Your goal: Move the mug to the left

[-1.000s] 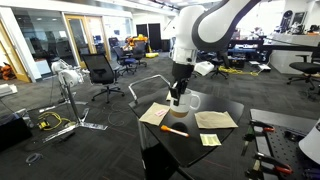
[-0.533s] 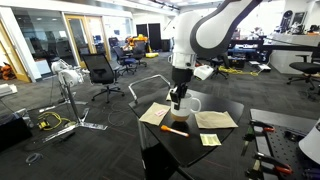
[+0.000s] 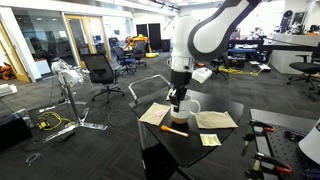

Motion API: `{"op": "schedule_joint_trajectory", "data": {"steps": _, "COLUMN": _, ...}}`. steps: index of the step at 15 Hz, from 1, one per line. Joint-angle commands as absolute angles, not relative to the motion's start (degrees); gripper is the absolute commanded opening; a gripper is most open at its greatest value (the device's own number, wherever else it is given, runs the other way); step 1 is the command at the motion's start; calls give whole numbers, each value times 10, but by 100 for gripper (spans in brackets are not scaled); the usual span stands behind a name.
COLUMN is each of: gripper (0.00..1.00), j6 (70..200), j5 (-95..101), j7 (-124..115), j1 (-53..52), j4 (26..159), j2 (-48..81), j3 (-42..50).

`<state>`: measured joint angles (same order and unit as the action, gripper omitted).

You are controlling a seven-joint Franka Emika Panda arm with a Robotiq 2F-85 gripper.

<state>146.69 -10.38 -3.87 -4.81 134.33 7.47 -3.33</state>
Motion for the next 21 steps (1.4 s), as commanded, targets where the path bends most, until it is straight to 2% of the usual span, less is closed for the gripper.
{"op": "schedule_joint_trajectory", "data": {"steps": 1, "gripper": 2, "j6": 1472, "j5": -79, "j7": -73, "j1": -50, "j4": 1325, "j2": 85, "j3": -33}}
{"op": "schedule_joint_trajectory", "data": {"steps": 5, "gripper": 2, "j6": 1477, "j5": -51, "j7": -101, "j1": -52, "j4": 1323, "j2": 90, "j3": -30}}
{"op": "schedule_joint_trajectory", "data": {"steps": 6, "gripper": 11, "j6": 1476, "j5": -47, "j7": -105, "j1": -53, "j4": 1323, "j2": 89, "j3": -30}}
{"op": "schedule_joint_trajectory", "data": {"steps": 7, "gripper": 32, "j6": 1477, "j5": -42, "j7": -112, "j1": -53, "j4": 1323, "j2": 89, "j3": -30}}
{"op": "schedule_joint_trajectory", "data": {"steps": 10, "gripper": 47, "j6": 1478, "j5": -31, "j7": -122, "j1": -54, "j4": 1322, "j2": 84, "j3": -30}}
{"op": "schedule_joint_trajectory", "data": {"steps": 16, "gripper": 93, "j6": 1466, "j5": -23, "j7": -126, "j1": -53, "j4": 1329, "j2": 57, "j3": -30}}
{"op": "schedule_joint_trajectory", "data": {"steps": 17, "gripper": 99, "j6": 1457, "j5": -26, "j7": -120, "j1": -51, "j4": 1330, "j2": 50, "j3": -31}}
{"op": "schedule_joint_trajectory", "data": {"steps": 18, "gripper": 100, "j6": 1450, "j5": -34, "j7": -108, "j1": -49, "j4": 1333, "j2": 40, "j3": -34}}
{"op": "schedule_joint_trajectory", "data": {"steps": 21, "gripper": 100, "j6": 1434, "j5": -39, "j7": -98, "j1": -47, "j4": 1345, "j2": 6, "j3": -35}}
